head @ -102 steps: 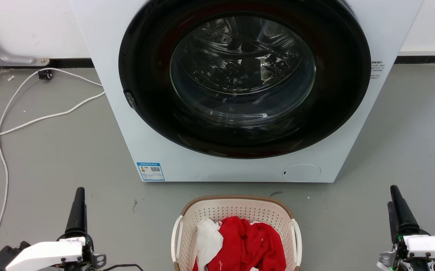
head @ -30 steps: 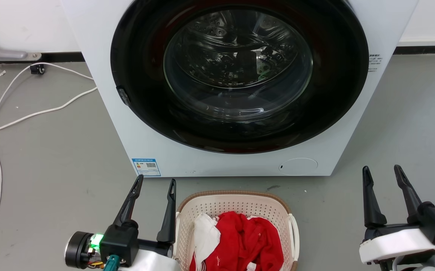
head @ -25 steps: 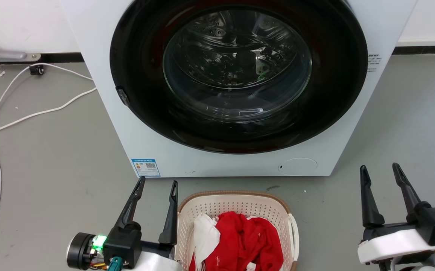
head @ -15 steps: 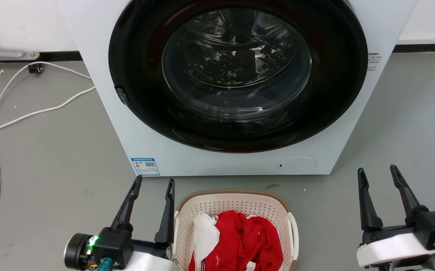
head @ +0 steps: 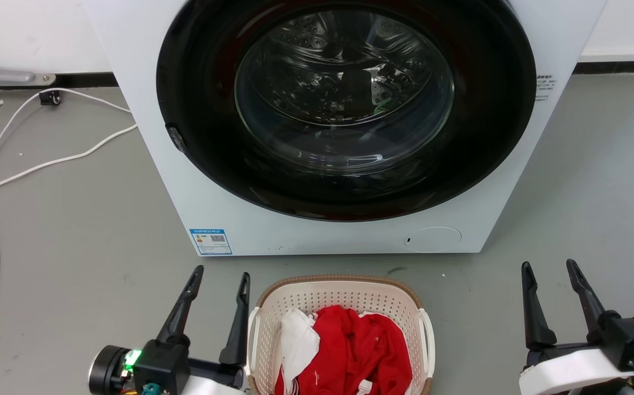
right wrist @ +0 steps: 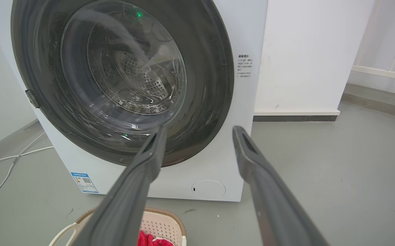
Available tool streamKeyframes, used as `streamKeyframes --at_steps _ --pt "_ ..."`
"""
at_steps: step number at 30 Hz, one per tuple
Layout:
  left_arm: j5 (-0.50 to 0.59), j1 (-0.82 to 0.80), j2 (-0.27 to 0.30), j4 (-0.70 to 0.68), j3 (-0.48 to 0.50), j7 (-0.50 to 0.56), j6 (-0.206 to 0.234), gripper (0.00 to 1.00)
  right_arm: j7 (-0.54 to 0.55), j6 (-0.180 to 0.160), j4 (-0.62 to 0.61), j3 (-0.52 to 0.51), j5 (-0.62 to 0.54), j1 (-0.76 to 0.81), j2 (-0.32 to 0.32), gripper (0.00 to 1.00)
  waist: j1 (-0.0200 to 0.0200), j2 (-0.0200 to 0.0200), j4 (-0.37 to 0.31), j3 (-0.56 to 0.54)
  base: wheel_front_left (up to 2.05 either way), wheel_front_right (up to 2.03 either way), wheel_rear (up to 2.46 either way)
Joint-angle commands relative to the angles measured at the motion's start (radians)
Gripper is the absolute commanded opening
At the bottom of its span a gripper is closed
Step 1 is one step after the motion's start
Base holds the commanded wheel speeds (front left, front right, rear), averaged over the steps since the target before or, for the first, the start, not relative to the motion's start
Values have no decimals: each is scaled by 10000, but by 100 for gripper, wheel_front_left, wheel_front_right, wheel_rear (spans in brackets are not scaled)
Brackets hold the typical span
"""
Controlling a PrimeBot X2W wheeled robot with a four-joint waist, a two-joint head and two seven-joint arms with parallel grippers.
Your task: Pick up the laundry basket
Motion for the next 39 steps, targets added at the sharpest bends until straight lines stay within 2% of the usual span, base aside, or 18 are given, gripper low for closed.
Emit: streamKeyframes --at_steps 1,15,21,26,30,39 --pt "262 45 -19 20 -24 -52 -39 100 -19 -3 94 0 64 -13 -18 100 0 -1 -2 -9 0 0 0" --pt "293 87 -135 44 206 -43 -75 100 -19 -3 167 -77 69 -155 -20 100 0 -1 36 54 0 0 0" --pt "354 -89 -144 195 208 -41 -94 100 -19 -3 240 -110 53 -289 -20 100 0 -1 34 416 0 0 0" --pt "449 -496 -145 605 240 -41 11 100 -18 -3 546 -152 -93 -659 -20 100 0 -1 9 1219 0 0 0" --pt "693 -1067 -139 930 334 -40 119 100 -18 -3 1239 14 -300 -1260 -15 100 0 -1 -72 2216 0 0 0" --pt "654 -3019 296 2667 468 -40 -208 100 -19 -3 3149 426 -663 -3112 -14 100 0 -1 -207 4527 0 0 0"
